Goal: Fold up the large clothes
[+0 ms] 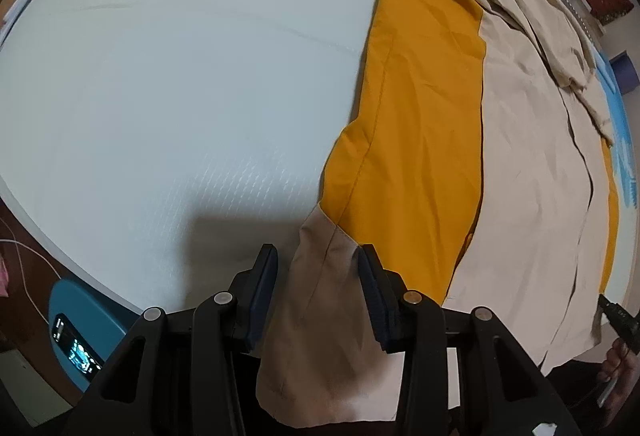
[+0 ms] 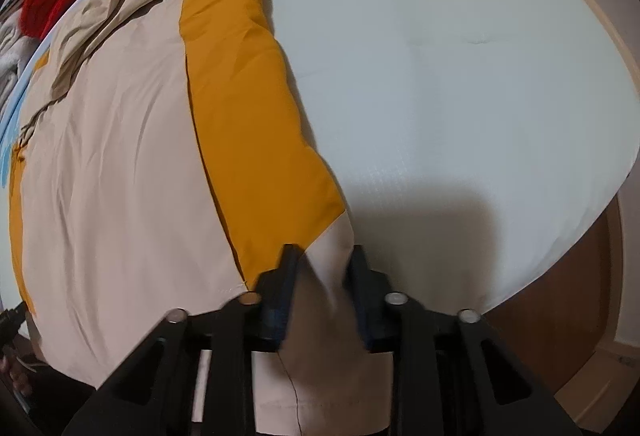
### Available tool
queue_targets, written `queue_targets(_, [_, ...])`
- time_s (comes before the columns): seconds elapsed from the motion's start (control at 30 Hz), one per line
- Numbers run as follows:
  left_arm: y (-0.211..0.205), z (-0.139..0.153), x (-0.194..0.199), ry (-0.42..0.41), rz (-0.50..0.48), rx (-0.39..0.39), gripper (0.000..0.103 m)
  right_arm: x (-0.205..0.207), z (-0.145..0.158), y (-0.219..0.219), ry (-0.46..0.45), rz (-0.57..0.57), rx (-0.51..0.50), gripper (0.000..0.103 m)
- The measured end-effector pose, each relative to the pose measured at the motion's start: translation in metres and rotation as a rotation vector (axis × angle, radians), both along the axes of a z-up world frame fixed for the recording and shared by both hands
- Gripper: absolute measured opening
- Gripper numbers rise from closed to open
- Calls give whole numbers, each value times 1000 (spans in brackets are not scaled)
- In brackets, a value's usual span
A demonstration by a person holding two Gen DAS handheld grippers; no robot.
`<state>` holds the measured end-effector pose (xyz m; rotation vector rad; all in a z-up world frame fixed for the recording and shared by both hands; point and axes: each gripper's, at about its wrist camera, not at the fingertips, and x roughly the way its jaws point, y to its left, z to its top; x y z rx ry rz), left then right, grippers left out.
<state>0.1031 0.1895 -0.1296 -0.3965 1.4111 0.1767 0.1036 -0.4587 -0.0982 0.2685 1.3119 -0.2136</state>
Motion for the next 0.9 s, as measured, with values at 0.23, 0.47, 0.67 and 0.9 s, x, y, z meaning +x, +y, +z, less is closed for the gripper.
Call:
queue_targets(0.23, [-18,7,-4,-31,-110,58,6,1,6,8,-29,24,-5,6])
queue_targets(0.47, [-24,54,-18,-142,-183,46,3,-11,47,7,-147,24,36,4])
queue_targets(0.67, [-31,123,-34,-270,-284,-37,2,-26,117,16,-322,81,112,3])
queue_targets(0.9, [-34,179,-55,-344,-374,-86,2,-56,174,8,-452,89,198,2])
